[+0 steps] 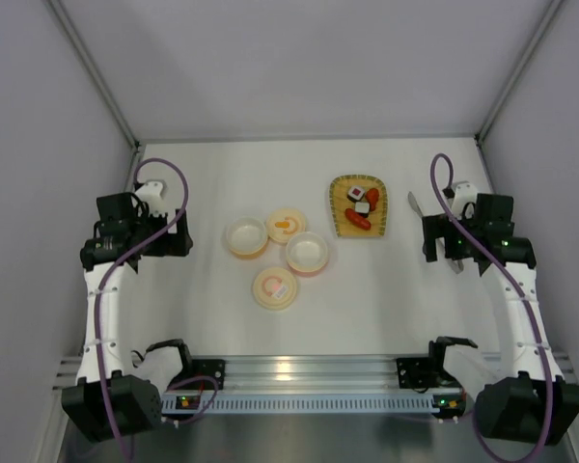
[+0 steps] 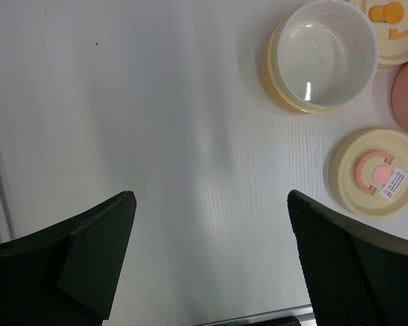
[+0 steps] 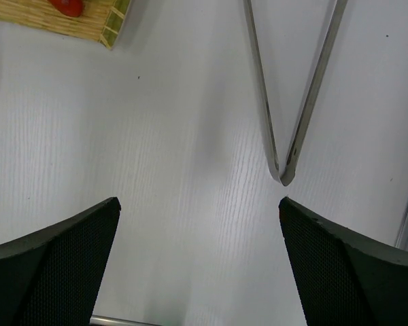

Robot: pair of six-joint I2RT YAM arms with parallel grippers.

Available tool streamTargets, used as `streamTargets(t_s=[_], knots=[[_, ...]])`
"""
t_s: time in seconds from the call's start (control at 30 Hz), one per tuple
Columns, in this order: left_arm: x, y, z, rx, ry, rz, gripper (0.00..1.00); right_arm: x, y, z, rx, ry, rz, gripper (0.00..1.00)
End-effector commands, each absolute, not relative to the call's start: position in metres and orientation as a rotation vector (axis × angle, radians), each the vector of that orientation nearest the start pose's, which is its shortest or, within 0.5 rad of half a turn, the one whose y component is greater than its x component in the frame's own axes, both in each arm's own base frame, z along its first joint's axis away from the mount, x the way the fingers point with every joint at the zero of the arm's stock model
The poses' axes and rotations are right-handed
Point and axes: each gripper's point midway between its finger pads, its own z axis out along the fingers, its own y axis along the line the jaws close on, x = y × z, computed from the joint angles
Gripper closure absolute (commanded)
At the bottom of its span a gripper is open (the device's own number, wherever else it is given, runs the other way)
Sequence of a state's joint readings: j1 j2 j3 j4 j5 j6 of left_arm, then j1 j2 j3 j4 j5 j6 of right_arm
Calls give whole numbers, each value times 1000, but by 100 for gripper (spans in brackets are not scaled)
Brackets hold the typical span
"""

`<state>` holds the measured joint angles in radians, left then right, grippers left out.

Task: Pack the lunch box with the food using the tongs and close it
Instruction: Pick up the clamp at the center of the board.

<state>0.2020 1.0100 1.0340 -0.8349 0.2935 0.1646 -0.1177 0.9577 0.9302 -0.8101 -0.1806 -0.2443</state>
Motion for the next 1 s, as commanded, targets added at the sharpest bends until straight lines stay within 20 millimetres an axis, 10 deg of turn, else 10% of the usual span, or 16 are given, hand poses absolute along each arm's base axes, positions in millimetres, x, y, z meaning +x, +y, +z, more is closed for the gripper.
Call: streamTargets(t_s=[0.0,0.57,0.97], knots=[[269,2,215,160,2298,-204,2,259,-9,183,-265,2363,27,1],[276,-16,209,224,2283,-341,2,261,-83,147,-162,2751,-139,1],[293,-24,201,269,2259,-422,2,302,-92,106,-156,2870,-12,1]])
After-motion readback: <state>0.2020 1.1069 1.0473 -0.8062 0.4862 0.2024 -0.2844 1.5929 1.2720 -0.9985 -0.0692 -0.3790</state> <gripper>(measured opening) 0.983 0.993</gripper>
